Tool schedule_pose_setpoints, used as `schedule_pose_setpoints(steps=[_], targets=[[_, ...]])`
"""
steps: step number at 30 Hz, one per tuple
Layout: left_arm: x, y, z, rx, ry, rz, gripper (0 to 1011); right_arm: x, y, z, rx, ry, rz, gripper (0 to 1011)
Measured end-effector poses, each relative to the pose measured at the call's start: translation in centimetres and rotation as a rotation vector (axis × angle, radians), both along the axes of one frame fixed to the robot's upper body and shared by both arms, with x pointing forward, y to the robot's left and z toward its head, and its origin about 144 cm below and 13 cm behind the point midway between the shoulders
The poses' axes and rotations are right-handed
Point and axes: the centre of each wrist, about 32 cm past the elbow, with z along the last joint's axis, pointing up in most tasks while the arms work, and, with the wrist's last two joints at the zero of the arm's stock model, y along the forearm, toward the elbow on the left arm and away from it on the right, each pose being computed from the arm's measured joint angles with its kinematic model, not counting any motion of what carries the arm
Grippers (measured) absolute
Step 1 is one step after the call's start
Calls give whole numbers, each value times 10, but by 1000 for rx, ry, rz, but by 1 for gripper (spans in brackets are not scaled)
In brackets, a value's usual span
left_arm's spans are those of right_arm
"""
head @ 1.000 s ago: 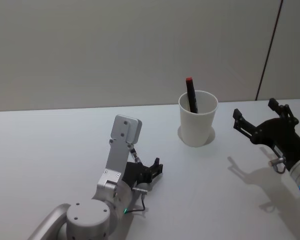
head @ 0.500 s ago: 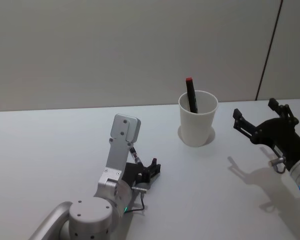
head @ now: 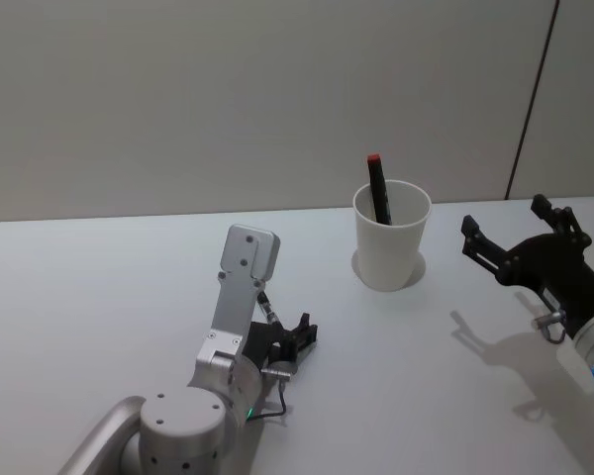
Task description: Place the pen into the pen holder.
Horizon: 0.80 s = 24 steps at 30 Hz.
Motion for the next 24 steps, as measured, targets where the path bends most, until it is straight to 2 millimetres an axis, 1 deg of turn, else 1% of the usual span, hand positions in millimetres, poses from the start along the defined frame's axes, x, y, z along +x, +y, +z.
schedule_pose_setpoints(steps=[6, 9, 24], targets=[[0, 0, 0, 2, 3, 1, 983, 0, 0, 0, 0, 0, 0, 1001], [0, -1, 0, 3, 4, 0, 920, 0, 0, 0, 0, 0, 0, 1001], [0, 0, 0, 7, 8, 2, 810, 0, 0, 0, 0, 0, 0, 1001]])
